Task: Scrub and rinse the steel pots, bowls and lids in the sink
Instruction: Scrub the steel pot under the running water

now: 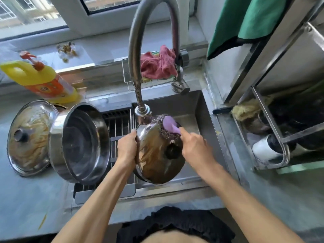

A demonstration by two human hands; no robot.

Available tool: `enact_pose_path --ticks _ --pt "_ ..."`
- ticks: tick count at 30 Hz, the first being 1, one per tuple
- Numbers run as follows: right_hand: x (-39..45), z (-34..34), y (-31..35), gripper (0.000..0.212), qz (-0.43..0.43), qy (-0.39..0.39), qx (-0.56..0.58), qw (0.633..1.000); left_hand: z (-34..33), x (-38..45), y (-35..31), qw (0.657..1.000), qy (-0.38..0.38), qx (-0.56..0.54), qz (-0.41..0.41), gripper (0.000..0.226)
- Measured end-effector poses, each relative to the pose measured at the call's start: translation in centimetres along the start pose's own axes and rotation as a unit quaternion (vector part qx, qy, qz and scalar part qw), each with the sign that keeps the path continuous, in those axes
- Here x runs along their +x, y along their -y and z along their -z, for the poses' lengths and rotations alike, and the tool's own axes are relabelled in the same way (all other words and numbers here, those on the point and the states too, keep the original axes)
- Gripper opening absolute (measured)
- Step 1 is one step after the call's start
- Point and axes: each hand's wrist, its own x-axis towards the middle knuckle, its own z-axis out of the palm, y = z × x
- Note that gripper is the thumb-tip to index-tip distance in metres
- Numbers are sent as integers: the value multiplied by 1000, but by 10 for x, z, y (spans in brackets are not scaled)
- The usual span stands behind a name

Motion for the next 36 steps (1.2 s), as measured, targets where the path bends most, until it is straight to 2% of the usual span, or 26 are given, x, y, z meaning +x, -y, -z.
enact_pose_path --ticks 1,3,5,7,9,13,17,18,23,27,32,36 --pt "5 -1 -6 58 -31 -1 -3 1000 -1 2 2 1000 -5 -5 4 32" --pt "0 -4 1 53 27 39 -35 998 0 6 7 1000 -8 -15 26 30" --pt "2 1 7 37 67 86 5 994 1 9 6 998 -11 -27 51 28" --pt "24 9 -2 23 3 113 62 992 -1 11 5 997 -11 -32 73 25" --pt "63 19 -12 37 -74 126 61 987 -4 12 3 995 -19 -44 89 23" --pt "122 31 -12 31 -90 87 -47 991 -10 19 -2 989 -43 -76 116 26" --pt "161 35 -2 68 -76 101 -99 987 -9 23 -6 987 -50 -84 129 29" --pt "169 33 0 70 -69 103 -100 987 -9 24 -6 986 -50 -85 131 28" --pt "197 25 -8 39 -37 40 -98 994 -7 25 -8 985 -30 -87 143 23" --pt "204 27 -18 39 3 9 -101 995 -7 26 -8 983 -32 -92 154 18" --pt "193 30 -26 32 62 -5 -77 995 -11 27 -7 981 -30 -100 166 40" --pt "188 29 -29 30 58 -5 -64 996 -12 23 -7 980 -24 -97 174 33"
